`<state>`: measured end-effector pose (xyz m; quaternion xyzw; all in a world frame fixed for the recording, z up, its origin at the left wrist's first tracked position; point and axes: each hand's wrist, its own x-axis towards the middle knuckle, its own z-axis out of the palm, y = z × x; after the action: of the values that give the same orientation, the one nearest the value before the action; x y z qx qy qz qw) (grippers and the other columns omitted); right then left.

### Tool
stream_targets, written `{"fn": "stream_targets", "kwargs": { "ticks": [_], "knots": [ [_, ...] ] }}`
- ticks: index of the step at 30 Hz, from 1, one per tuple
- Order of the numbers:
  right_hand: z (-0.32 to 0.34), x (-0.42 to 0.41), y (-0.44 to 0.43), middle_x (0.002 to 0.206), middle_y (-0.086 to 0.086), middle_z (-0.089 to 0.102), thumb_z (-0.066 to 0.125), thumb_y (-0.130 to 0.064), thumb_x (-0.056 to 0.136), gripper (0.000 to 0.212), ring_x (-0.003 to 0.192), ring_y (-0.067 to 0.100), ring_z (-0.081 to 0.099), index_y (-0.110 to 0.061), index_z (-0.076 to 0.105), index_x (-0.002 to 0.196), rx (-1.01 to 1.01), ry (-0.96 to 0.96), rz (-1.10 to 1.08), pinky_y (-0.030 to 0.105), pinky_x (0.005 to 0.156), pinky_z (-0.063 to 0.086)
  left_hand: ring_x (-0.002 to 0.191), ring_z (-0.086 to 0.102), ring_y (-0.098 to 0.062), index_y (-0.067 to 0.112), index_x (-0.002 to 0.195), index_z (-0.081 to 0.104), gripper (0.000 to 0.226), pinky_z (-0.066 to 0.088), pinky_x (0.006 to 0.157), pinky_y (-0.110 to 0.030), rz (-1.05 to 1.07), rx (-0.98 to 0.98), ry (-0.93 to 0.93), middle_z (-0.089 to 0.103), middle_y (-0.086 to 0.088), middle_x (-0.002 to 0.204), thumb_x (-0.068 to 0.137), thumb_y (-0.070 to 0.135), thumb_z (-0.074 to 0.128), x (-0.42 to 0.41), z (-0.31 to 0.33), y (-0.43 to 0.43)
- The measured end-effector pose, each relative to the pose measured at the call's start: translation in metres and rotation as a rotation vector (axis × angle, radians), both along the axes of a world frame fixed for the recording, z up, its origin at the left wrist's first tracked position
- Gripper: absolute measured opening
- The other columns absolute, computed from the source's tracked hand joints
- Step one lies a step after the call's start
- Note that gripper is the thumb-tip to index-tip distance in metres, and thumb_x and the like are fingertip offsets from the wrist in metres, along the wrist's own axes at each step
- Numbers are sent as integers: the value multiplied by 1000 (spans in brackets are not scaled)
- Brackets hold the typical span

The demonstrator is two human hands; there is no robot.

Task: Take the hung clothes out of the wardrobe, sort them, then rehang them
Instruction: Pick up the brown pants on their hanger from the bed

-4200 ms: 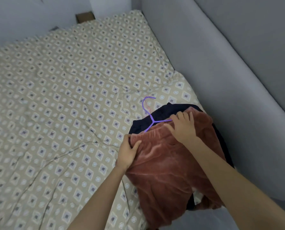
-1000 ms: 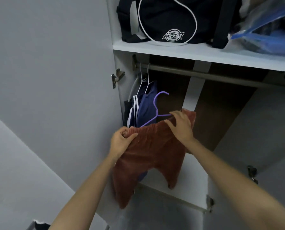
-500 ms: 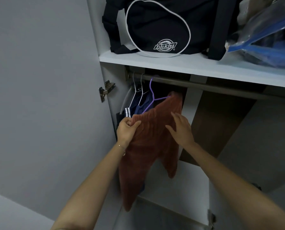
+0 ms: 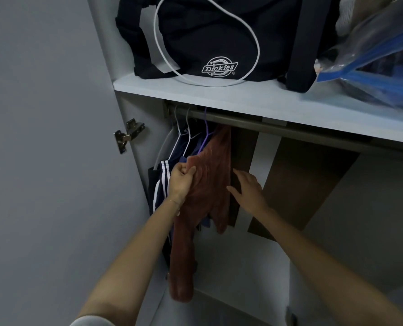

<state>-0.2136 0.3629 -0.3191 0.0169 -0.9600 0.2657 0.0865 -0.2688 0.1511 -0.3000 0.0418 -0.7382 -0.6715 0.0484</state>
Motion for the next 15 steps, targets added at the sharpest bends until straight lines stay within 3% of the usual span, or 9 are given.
{"fn": "stream_targets", "kwargs": {
  "ticks": [4,13,15],
  "knots": [
    [1,-5,0,155,9,34,54,-40,98,65,142,27,29,-16,28,152,1,11,30,41,117,26,73,53,-18,13,89,55,11,48,77,-33,16,-8,-36,51,-4,76,97,17,60,-4,-18,4],
    [-3,-21,3,157,8,29,54,-39,98,67,144,26,24,-18,25,154,30,-25,64,39,118,22,64,49,-8,9,91,54,9,41,57,-9,91,-65,-19,50,3,71,98,11,58,-16,-26,6],
    [-3,-24,2,157,8,29,53,-39,98,66,144,26,24,-18,25,154,32,-26,77,40,118,22,66,49,-9,12,88,54,11,42,60,-11,115,-74,-17,51,3,73,98,11,58,-19,-27,5]
  ]
}}
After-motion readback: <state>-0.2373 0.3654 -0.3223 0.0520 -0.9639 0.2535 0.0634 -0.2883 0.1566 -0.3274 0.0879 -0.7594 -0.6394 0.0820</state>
